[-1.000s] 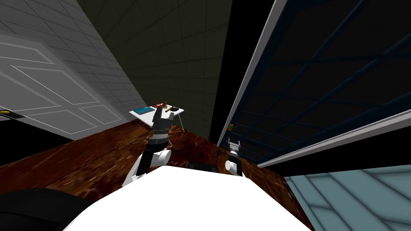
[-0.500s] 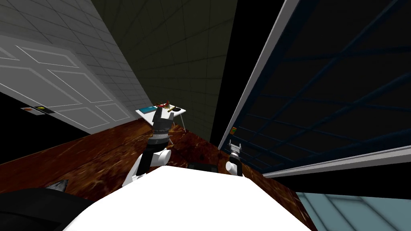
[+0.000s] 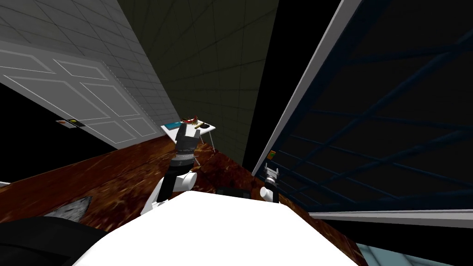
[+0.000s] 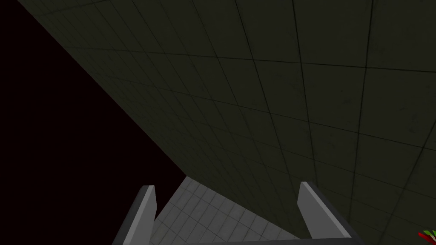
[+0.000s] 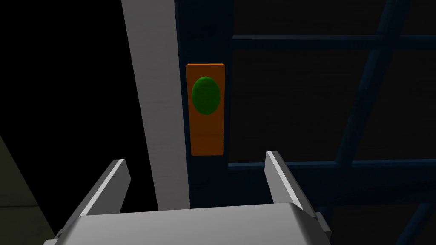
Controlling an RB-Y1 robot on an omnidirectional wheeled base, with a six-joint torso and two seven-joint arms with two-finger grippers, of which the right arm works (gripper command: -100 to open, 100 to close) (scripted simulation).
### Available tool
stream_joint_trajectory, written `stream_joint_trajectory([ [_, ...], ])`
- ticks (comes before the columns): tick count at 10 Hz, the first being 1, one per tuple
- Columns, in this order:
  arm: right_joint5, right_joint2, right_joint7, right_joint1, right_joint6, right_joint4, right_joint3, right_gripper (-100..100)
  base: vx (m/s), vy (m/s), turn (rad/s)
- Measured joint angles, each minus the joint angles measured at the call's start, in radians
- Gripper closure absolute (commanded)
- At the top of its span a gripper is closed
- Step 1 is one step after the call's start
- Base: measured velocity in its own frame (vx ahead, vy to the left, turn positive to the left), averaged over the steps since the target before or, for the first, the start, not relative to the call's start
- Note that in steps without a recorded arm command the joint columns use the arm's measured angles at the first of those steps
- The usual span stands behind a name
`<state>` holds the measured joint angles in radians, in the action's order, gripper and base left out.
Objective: Pull the door open
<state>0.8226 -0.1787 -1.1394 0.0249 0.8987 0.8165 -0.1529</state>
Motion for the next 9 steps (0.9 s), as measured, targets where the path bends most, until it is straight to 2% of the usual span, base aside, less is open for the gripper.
stream_joint_trajectory([
  [2, 0.020, 0.000, -0.014, 0.001, 0.004, -0.007, 0.000, -100, 0.104, -0.014, 0.036],
  [3, 0.019, -0.015, -0.039, -0.002, 0.016, -0.037, -0.004, -100, 0.243, 0.032, 0.046],
  [4, 0.020, -0.029, -0.063, 0.004, 0.024, -0.046, -0.007, -100, 0.199, 0.028, 0.043],
  [5, 0.024, -0.046, -0.075, 0.028, 0.020, -0.023, -0.006, -100, 0.146, -0.016, 0.028],
  [7, 0.024, -0.080, -0.126, 0.031, 0.036, -0.063, -0.012, -100, 0.159, -0.028, 0.059],
  [8, 0.030, -0.100, -0.143, 0.058, 0.033, -0.038, -0.011, -100, 0.155, 0.001, 0.035],
  [9, 0.031, -0.116, -0.165, 0.053, 0.038, -0.062, -0.013, -100, 0.149, -0.014, 0.051],
])
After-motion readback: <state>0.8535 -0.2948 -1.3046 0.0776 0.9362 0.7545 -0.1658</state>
